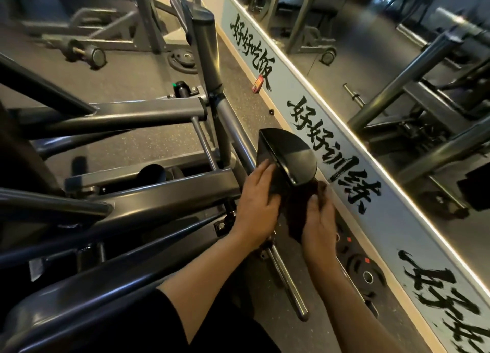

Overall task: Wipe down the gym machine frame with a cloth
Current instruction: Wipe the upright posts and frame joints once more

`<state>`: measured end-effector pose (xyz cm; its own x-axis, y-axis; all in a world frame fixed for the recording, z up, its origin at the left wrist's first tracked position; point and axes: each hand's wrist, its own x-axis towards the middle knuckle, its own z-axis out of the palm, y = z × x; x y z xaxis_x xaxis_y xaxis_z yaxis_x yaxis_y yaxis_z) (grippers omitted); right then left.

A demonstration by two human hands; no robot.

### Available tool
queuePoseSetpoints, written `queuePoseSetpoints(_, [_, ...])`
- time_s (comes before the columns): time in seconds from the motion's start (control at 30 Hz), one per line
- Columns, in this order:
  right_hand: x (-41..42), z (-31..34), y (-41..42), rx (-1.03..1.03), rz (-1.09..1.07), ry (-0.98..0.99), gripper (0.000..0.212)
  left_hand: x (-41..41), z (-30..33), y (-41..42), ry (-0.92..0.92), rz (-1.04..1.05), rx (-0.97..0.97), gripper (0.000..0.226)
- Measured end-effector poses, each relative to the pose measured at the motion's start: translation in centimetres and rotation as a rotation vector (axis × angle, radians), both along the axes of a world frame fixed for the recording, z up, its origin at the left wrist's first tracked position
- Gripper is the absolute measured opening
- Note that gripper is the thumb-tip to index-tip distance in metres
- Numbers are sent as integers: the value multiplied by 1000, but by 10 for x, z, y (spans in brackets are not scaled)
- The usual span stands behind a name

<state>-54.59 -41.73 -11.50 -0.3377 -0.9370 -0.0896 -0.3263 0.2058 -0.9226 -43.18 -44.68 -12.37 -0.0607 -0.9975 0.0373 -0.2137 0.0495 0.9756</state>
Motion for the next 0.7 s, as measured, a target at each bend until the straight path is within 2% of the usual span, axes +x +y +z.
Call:
queuePoseSetpoints(0.07, [-1,-17,-6,141,200,356,65,3,-1,-5,-265,-81,-61,75])
queuePoseSetpoints(0.13, [-2,-33,-10,152,267,698,74,6,-1,-5,-441,-91,-189,81])
queuePoseSetpoints(0.2, [-1,-36,-14,199,259,850,82,7,-3,-4,-511,-143,-272,84])
queuePoseSetpoints(0.23, [-3,-37,-19,205,235,877,81,5,-5,-4,-536,-187,-273,86])
queuePoseSetpoints(0.3, [-16,-31,-35,205,212,780,58,2,-4,-1,-557,-227,-247,87])
queuePoseSetpoints(0.37, [-35,-13,-54,363,301,513,34,3,1,-2,-583,-217,-246,84])
queuePoseSetpoints(0.4, [-46,-4,-60,450,362,313,26,4,3,-2,-612,-221,-250,82])
queuePoseSetpoints(0.43, [-53,4,-61,526,389,105,22,6,6,-2,-639,-226,-251,81])
queuePoseSetpoints(0.47, [-58,7,-63,573,379,-21,21,7,8,-2,-660,-224,-251,80])
queuePoseSetpoints(0.5, [-59,7,-64,580,359,-44,21,8,9,-2,-675,-221,-254,81])
queuePoseSetpoints(0.53, [-55,3,-64,558,336,31,21,8,9,-3,-685,-219,-257,82])
queuePoseSetpoints(0.6, [-40,-12,-58,426,268,408,27,5,6,-3,-675,-209,-267,82])
queuePoseSetpoints(0.63, [-29,-19,-51,327,206,578,34,3,4,-4,-662,-202,-268,82])
queuePoseSetpoints(0.7, [-7,-34,-30,184,98,754,52,0,-3,-3,-614,-177,-267,75])
